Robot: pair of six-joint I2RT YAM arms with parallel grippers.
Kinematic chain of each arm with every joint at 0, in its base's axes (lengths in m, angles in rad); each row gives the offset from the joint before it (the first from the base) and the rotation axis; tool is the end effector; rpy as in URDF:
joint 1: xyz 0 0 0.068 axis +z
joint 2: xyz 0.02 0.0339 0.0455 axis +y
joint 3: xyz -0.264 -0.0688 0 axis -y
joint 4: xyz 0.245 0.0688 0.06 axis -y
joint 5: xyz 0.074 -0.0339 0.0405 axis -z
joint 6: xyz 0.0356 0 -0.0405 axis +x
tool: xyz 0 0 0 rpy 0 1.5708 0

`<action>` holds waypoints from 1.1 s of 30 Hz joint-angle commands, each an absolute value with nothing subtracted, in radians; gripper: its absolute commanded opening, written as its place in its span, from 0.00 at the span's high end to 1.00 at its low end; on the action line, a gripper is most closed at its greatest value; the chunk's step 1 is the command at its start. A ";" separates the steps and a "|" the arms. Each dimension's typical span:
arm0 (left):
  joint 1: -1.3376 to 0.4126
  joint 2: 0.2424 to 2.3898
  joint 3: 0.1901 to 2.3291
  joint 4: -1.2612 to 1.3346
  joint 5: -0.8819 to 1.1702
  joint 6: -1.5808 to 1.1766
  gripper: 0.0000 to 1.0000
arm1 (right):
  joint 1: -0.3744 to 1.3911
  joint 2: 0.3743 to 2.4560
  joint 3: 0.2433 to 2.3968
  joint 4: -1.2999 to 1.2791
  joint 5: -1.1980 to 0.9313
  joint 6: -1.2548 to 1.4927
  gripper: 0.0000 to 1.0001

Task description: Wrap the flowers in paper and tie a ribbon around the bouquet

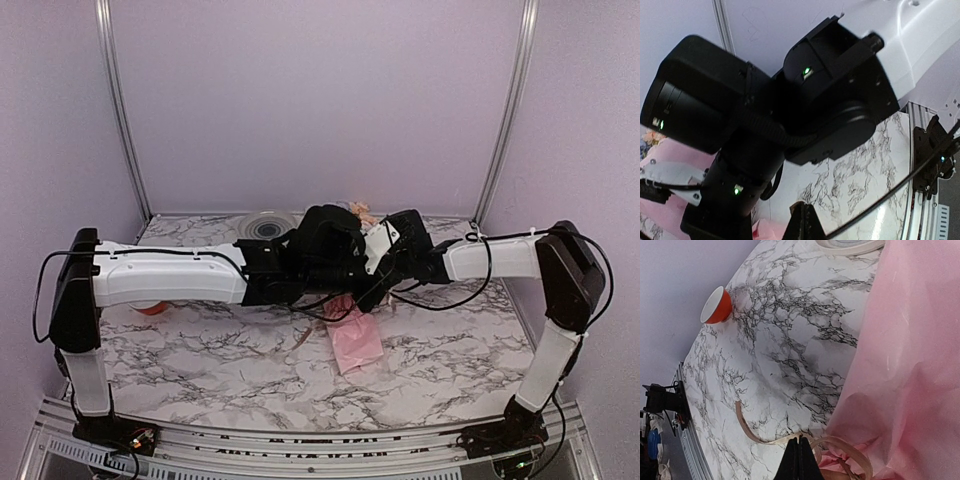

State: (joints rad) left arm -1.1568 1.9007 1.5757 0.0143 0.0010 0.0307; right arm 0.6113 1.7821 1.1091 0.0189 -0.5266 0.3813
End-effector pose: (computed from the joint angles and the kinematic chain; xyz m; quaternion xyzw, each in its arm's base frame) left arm 0.1855 -0.4223 0.3084 0.4523 0.6695 -0.3148 0.4980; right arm 0.3071 0.2371 0.2021 -0.2138 0.8469 0.4087 0.2645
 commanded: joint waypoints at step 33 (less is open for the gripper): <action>-1.177 1.816 1.306 0.242 0.044 0.294 0.06 | 0.588 1.774 1.135 -0.016 -0.589 0.236 1.00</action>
